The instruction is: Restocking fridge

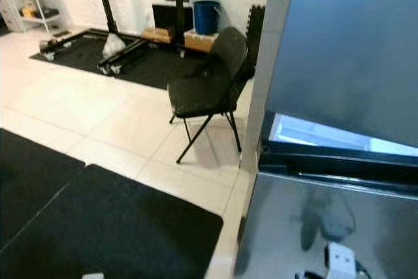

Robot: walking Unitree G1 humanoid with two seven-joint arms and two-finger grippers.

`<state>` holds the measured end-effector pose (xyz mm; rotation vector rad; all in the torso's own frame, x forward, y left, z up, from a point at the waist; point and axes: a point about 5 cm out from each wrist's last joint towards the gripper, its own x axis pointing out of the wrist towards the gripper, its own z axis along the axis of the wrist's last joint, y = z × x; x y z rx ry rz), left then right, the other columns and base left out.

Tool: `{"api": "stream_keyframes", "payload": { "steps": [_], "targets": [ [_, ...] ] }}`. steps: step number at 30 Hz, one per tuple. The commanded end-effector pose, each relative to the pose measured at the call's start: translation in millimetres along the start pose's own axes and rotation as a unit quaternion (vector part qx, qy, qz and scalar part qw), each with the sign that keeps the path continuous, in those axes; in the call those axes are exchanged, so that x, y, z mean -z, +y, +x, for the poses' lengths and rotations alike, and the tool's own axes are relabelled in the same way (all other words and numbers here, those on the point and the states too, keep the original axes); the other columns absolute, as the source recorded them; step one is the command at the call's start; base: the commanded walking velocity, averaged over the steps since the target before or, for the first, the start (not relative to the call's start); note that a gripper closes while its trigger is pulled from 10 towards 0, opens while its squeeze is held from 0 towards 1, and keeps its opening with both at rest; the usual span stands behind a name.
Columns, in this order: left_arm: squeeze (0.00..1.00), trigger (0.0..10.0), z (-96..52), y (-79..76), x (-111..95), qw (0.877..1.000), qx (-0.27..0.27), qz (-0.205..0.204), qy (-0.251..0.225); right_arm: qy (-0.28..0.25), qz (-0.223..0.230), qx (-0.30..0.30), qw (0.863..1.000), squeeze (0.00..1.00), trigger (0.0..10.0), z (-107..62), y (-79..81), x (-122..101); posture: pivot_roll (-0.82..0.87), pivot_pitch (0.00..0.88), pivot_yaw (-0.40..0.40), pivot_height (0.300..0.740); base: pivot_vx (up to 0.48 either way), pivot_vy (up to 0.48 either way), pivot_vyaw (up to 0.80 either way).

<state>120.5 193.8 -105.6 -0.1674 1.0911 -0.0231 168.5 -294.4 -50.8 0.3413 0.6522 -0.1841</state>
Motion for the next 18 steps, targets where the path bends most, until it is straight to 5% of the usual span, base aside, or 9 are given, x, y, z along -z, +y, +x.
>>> {"api": "stream_keyframes", "payload": {
  "steps": [1, 9, 18],
  "targets": [
    [0.00, 10.0, -1.1, 2.6, 2.9, 1.000, -0.002, 0.001, 0.005, -0.024, 0.029, -0.030, 0.999, 0.00, 10.0, -3.9, -4.9, -6.4, -0.07, 0.000, 0.018, 0.740, 0.000, 0.000, 0.00],
    [0.00, 10.0, -1.2, 2.7, 2.6, 1.000, 0.000, 0.003, 0.005, -0.063, 0.066, -0.083, 0.992, 0.00, 10.0, -3.9, -4.3, -21.8, -0.07, 0.000, 0.021, 0.740, 0.000, 0.000, 0.00],
    [0.00, 10.0, -1.4, 3.1, 2.8, 1.000, 0.003, 0.015, 0.009, -0.148, 0.070, -0.194, 0.967, 0.00, 10.0, 11.0, 24.6, -71.5, -0.07, 0.000, 0.020, 0.740, 0.000, 0.000, 0.00]
  ]
}}
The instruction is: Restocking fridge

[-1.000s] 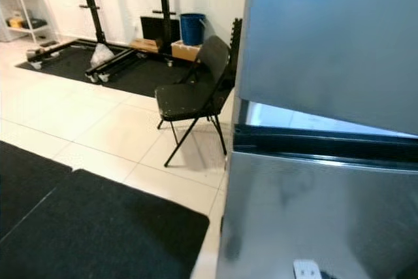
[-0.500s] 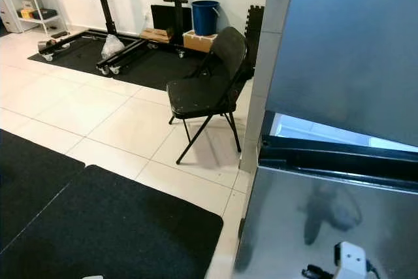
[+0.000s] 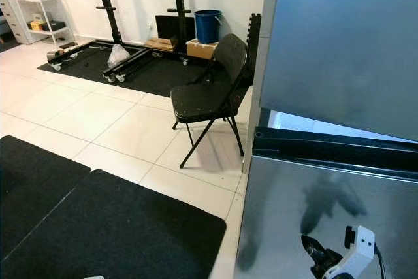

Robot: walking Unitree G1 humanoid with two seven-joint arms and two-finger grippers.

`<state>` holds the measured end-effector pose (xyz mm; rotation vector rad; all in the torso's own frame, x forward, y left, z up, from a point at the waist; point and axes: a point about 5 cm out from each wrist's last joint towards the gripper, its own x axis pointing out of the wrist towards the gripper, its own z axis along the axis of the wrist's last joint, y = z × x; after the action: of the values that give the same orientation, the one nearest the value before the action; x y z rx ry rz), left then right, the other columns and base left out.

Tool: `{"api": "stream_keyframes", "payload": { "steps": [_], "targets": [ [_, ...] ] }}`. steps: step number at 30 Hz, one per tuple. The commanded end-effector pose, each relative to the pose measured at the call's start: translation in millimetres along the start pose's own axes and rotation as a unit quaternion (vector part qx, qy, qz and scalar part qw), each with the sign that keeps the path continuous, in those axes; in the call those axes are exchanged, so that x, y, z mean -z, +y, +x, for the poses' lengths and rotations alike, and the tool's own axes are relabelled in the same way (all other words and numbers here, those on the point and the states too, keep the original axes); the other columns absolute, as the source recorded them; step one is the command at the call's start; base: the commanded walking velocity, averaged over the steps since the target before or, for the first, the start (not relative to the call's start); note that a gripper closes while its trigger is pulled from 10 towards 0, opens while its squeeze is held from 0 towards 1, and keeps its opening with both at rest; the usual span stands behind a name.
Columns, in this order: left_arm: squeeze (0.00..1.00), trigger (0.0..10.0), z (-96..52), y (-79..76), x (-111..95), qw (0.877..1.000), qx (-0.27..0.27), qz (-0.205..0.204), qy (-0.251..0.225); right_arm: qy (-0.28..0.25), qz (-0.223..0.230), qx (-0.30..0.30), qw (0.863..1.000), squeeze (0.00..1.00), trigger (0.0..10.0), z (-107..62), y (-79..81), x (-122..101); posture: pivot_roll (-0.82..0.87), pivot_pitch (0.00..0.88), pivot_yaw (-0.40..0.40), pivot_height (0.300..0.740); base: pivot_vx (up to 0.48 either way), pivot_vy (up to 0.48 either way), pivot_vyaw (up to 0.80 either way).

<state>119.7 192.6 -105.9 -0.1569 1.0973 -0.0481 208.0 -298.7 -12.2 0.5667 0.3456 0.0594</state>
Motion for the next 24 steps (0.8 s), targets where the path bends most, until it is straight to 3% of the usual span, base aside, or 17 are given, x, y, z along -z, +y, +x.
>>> {"api": "stream_keyframes", "payload": {
  "steps": [1, 8, 22, 24],
  "targets": [
    [0.00, 10.0, -1.4, 4.2, 1.8, 1.000, -0.003, 0.005, 0.005, -0.042, -0.013, -0.039, 0.998, 0.00, 10.0, 16.2, 12.9, -22.2, -0.07, 0.000, 0.020, 0.740, 0.000, 0.000, 0.00],
    [0.00, 10.0, -1.4, 3.9, 1.9, 1.000, 0.000, 0.006, 0.006, -0.064, -0.047, -0.073, 0.994, 0.00, 10.0, 38.0, 32.8, -43.1, -0.07, 0.000, 0.019, 0.740, 0.000, 0.000, 0.00],
    [0.00, 10.0, -1.4, 3.4, 2.5, 1.000, 0.002, 0.010, 0.008, -0.097, -0.097, -0.117, 0.984, 0.00, 10.0, 63.6, 64.7, -69.3, -0.07, 0.000, 0.018, 0.740, 0.000, 0.000, 0.00],
    [0.00, 10.0, -1.4, 3.3, 2.8, 1.000, 0.002, 0.011, 0.008, -0.081, -0.105, -0.123, 0.983, 0.00, 10.0, 64.8, 66.2, -66.6, -0.07, 0.000, 0.014, 0.740, 0.000, 0.000, 0.00]
  ]
}}
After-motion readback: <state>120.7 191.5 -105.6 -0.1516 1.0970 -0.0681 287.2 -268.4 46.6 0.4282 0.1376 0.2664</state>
